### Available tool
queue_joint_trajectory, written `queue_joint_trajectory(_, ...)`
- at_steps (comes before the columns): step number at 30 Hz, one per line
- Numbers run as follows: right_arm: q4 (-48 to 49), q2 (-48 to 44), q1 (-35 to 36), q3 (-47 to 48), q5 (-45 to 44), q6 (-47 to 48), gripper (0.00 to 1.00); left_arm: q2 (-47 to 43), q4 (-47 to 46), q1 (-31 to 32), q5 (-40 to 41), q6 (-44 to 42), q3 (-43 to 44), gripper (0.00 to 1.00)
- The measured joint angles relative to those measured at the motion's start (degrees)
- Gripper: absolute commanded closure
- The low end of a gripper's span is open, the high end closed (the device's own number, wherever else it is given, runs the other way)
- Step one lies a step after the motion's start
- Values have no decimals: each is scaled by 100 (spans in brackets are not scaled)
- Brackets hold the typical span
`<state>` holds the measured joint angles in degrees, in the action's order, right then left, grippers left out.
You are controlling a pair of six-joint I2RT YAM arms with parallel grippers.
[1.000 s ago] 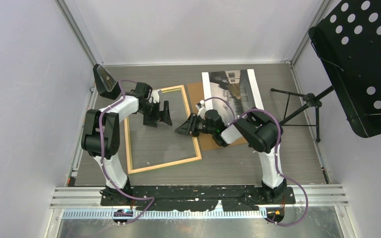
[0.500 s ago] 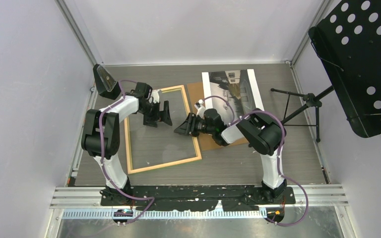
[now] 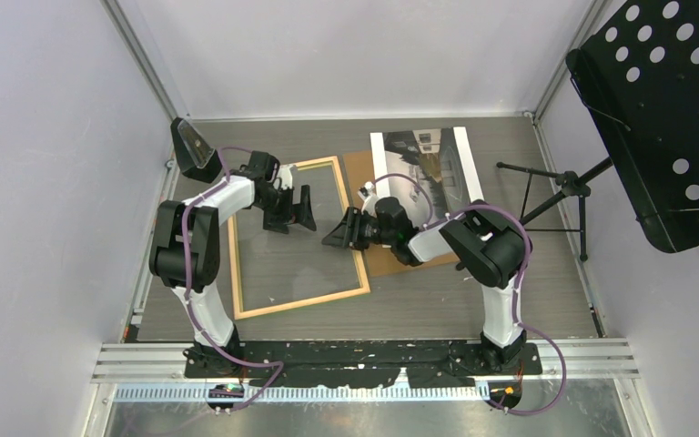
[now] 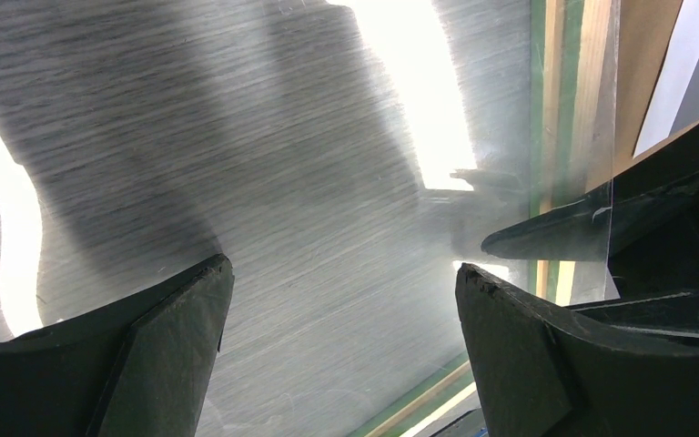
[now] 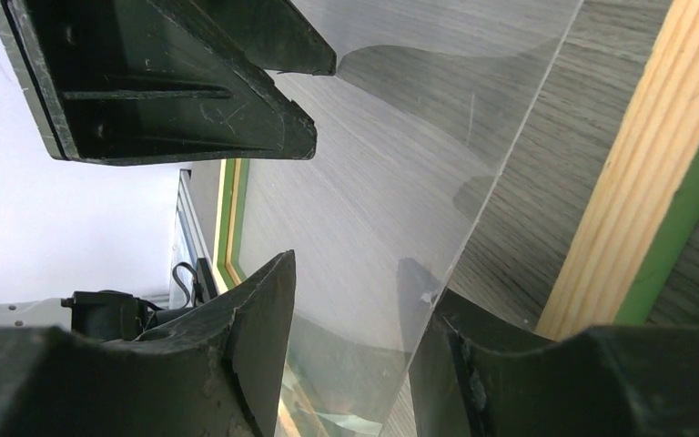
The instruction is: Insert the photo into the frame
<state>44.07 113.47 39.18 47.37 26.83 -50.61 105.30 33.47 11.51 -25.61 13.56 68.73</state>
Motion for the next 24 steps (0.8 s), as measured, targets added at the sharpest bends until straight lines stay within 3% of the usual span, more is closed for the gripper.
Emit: queue_joint_trajectory(24, -918, -527, -267, -79, -238, 710, 47, 46, -24, 0, 2, -2, 0, 5)
